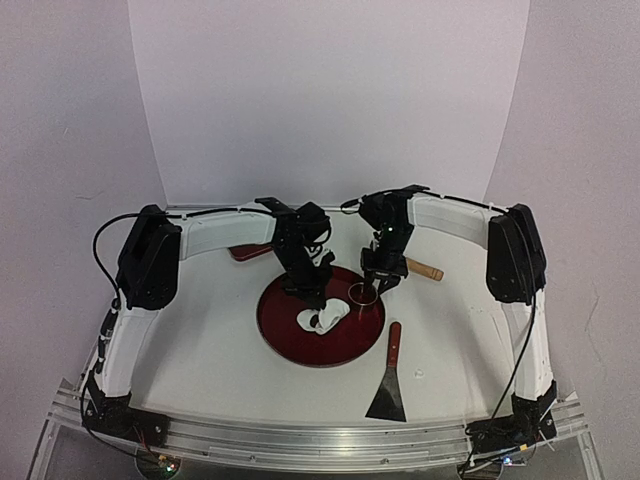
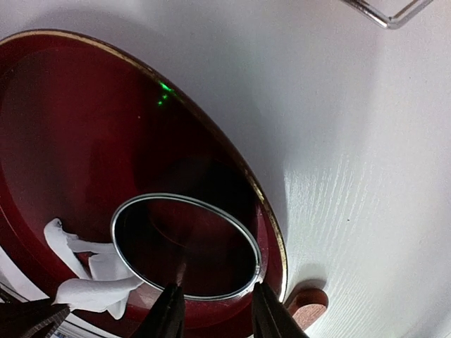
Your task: Roll out the dumpling wrappers from the dough
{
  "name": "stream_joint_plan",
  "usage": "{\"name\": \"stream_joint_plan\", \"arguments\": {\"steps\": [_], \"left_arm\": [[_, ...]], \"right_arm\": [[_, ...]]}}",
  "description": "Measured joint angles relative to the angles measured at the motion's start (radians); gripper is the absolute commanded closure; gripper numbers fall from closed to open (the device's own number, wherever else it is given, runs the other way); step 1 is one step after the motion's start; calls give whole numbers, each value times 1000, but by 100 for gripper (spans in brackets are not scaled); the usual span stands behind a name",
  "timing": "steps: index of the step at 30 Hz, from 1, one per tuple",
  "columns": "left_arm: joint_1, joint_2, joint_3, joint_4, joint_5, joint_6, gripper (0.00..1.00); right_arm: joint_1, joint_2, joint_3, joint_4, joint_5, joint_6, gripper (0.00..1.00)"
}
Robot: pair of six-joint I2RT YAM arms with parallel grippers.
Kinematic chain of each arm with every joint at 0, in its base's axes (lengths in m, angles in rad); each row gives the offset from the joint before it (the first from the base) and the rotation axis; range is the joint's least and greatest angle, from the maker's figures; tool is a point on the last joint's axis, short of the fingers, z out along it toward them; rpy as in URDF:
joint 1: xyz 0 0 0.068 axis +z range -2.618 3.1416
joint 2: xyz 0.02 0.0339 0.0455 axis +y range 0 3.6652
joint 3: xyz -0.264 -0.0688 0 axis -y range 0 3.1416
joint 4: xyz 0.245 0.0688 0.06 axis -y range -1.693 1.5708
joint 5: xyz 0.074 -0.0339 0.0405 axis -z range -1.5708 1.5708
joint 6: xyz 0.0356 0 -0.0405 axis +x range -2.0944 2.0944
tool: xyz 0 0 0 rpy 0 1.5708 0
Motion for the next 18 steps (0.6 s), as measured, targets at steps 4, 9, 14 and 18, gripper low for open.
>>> {"name": "stream_joint_plan", "arguments": {"steps": [4, 9, 14, 18], "left_arm": [[26, -2, -28, 41, 38, -9, 100], [56, -2, -34, 85, 106, -16, 100], [57, -1, -36, 134, 206, -16, 100], [54, 1, -36, 161, 282, -14, 100]], "right_arm": [[0, -44, -2, 2, -7, 11, 69], [8, -185, -97, 65, -44, 56, 89], [40, -327, -280, 204, -120, 144, 100], [63, -375, -426, 307, -163, 228, 100]]}}
